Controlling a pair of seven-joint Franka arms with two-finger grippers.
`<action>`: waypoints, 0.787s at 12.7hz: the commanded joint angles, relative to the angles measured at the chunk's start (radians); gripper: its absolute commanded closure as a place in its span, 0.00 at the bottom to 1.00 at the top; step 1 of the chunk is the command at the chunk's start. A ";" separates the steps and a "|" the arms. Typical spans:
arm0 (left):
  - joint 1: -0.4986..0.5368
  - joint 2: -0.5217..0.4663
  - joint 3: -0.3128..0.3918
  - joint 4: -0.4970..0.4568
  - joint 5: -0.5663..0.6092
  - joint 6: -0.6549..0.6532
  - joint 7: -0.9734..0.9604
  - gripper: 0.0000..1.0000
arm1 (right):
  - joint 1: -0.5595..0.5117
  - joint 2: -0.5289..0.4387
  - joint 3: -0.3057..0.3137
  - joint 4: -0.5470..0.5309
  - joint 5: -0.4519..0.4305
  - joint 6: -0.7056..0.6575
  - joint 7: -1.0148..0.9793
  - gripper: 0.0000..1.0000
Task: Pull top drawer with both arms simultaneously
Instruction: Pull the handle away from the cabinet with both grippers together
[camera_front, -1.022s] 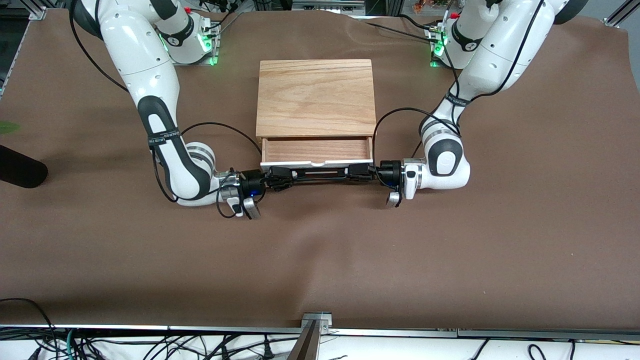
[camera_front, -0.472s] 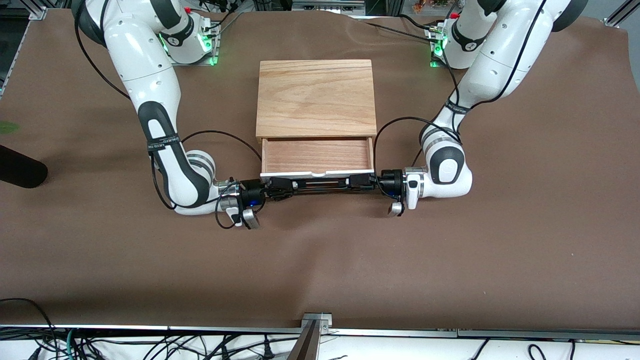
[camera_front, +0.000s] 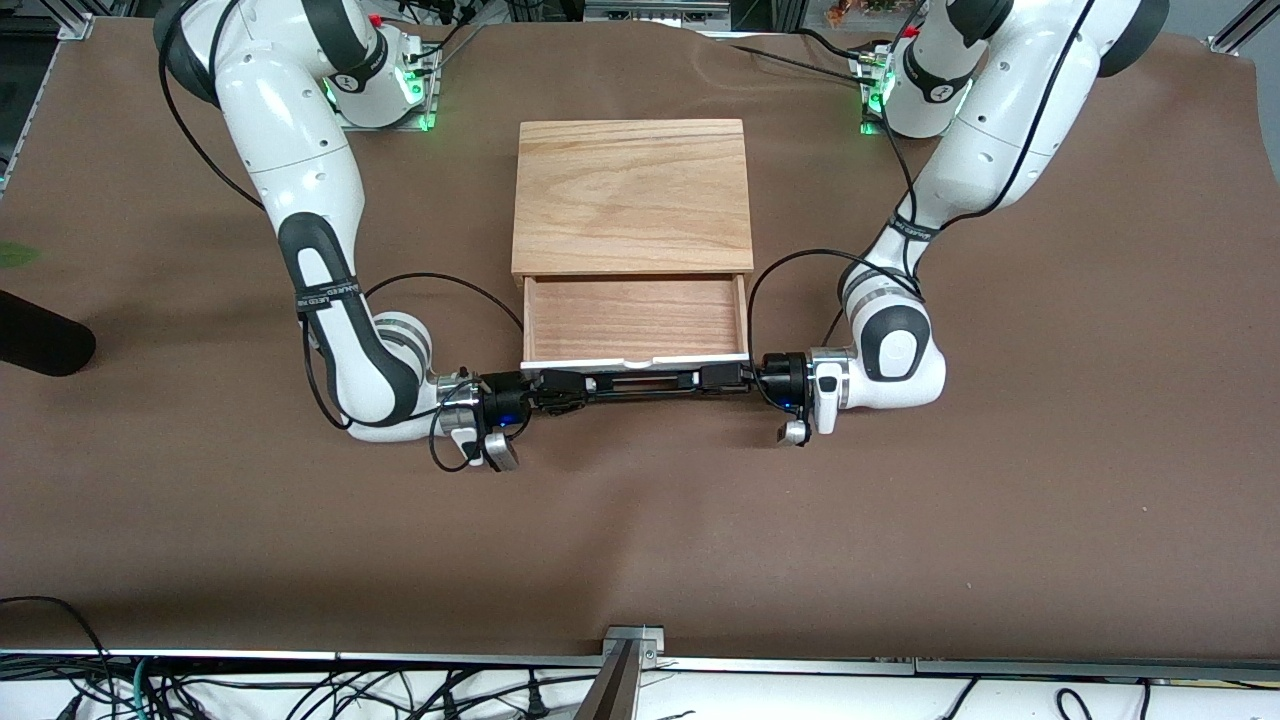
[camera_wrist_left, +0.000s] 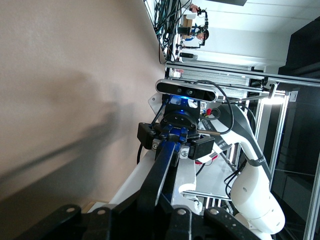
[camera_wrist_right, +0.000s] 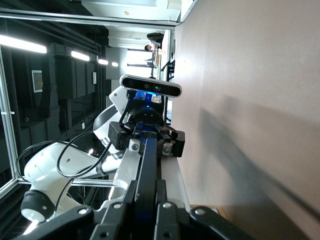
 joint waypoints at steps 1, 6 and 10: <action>0.016 0.019 0.042 -0.007 0.019 0.015 -0.078 1.00 | -0.077 0.024 -0.019 0.117 0.060 0.060 0.098 0.92; 0.024 -0.027 0.042 -0.082 0.023 0.009 -0.053 0.00 | -0.077 0.067 -0.019 0.183 0.060 0.076 0.147 0.92; 0.025 -0.049 0.042 -0.082 0.032 0.009 -0.099 0.00 | -0.077 0.065 -0.019 0.173 0.056 0.071 0.138 0.00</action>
